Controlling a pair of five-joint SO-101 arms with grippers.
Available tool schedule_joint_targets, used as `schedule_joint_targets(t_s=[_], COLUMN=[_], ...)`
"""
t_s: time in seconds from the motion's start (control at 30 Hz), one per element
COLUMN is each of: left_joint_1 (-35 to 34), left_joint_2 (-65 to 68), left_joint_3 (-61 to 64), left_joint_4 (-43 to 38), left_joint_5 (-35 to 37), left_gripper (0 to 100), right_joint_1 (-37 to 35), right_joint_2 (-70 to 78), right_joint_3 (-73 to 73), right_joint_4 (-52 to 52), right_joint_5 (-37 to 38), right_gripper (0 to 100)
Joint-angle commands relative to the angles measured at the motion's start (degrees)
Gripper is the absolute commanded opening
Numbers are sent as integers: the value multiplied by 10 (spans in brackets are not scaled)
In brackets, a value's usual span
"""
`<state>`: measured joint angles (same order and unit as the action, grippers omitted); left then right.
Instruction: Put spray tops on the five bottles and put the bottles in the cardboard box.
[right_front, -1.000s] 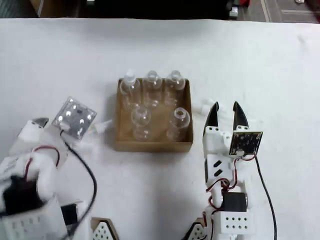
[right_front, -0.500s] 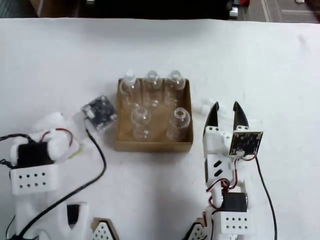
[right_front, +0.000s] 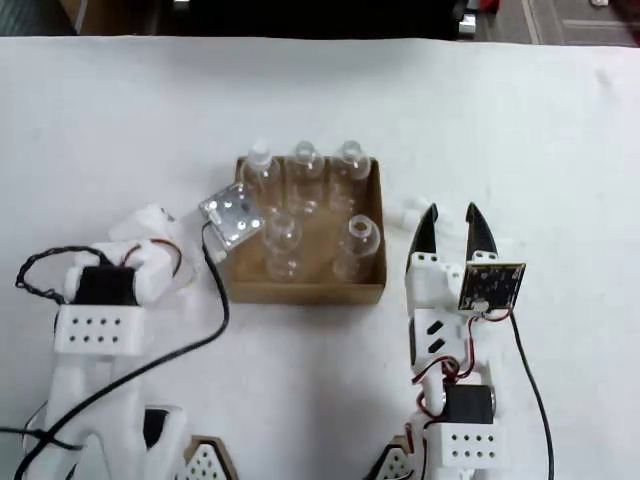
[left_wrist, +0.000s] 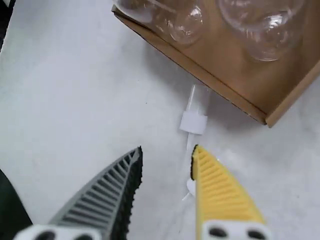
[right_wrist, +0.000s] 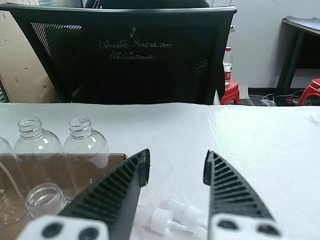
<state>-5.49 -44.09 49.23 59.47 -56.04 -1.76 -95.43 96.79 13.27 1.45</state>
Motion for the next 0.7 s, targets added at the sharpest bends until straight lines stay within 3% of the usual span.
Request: schedule_joint_targets(t_s=[0.0,0.17,0.33,0.67], left_joint_1=[9,9,10,19], left_joint_2=[30,83,150,243], left_joint_3=[-4,7,4,6], left_joint_4=[-32,-84,-117,-213], left_joint_5=[7,7,8,7], left_gripper=[155,160,234,222], right_joint_1=[2,2,2,2], right_joint_2=[1,1,1,1], right_joint_3=[4,4,4,4], right_joint_4=[-2,-2,-2,-2], right_joint_5=[6,6,6,6], right_gripper=[159,159,159,159])
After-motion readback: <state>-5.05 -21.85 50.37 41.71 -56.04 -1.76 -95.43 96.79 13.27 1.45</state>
